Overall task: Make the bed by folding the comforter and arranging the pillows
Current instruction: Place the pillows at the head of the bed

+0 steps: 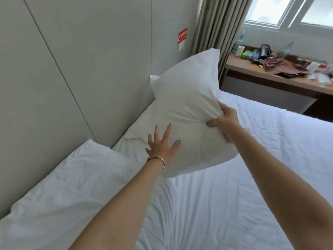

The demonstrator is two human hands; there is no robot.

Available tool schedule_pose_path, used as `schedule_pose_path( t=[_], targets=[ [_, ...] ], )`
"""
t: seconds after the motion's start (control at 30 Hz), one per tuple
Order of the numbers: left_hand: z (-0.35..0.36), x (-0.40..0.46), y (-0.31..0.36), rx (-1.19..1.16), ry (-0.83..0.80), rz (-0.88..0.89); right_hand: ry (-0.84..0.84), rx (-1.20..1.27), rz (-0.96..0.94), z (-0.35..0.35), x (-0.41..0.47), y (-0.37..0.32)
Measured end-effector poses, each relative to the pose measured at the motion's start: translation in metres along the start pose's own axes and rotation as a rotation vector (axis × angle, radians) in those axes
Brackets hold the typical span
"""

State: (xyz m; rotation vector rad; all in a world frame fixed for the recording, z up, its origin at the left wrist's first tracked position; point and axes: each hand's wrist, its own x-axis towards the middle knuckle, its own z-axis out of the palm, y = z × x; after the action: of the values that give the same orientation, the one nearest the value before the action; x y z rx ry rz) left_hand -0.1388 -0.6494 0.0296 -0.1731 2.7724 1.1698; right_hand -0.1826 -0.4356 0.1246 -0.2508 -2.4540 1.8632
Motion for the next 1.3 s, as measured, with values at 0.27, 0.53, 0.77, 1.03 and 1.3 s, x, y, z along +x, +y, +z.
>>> schedule_pose_path(
  t=[0.27,0.53,0.77,1.03,1.3],
  targets=[
    [0.002,-0.162,0.045,-0.127,-0.123,0.23,-0.037,-0.137,-0.143,-0.039,-0.238,-0.03],
    [0.02,-0.353,0.032,-0.057,-0.417,0.468,0.069,-0.221,0.021,-0.077,-0.471,-0.021],
    [0.095,-0.448,0.009,-0.015,-0.522,0.648,0.311,-0.12,0.215,-0.112,-0.598,0.04],
    [0.149,-0.57,0.027,0.105,-0.654,0.984,0.459,0.245,0.33,-0.16,-0.753,0.114],
    [0.248,-0.629,-0.049,0.636,-0.85,0.592,0.333,0.004,0.949,-0.152,-0.865,0.299]
  ],
)
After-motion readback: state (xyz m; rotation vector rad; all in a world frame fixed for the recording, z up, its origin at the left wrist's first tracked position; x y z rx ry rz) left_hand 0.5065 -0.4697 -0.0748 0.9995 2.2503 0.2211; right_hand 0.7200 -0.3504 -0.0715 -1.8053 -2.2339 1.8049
